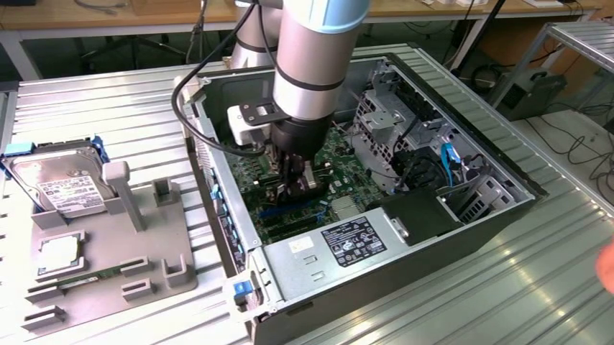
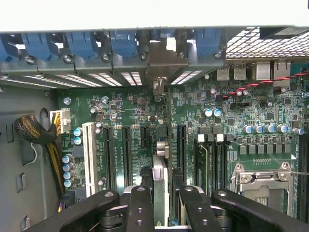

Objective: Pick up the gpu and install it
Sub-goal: 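Insert the gpu into the slot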

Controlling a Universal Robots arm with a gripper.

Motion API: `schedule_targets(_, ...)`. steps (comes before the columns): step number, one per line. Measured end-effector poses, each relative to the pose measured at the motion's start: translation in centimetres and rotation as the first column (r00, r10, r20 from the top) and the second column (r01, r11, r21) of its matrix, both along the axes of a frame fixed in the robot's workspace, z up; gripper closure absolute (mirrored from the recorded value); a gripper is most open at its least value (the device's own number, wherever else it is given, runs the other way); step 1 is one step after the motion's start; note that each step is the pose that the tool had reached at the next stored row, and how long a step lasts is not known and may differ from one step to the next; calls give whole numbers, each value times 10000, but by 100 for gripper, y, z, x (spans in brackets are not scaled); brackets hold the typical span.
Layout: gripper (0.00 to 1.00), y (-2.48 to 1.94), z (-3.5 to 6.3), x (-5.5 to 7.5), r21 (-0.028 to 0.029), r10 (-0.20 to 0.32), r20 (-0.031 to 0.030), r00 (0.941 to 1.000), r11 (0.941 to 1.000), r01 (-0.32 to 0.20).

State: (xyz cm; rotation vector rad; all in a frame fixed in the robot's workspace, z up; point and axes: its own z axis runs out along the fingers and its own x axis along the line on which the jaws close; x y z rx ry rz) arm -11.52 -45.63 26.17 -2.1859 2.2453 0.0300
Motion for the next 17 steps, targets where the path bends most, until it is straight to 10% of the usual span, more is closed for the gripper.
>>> schedule_targets(17, 74, 8, -44, 0, 7, 294, -1, 9996, 9996, -294)
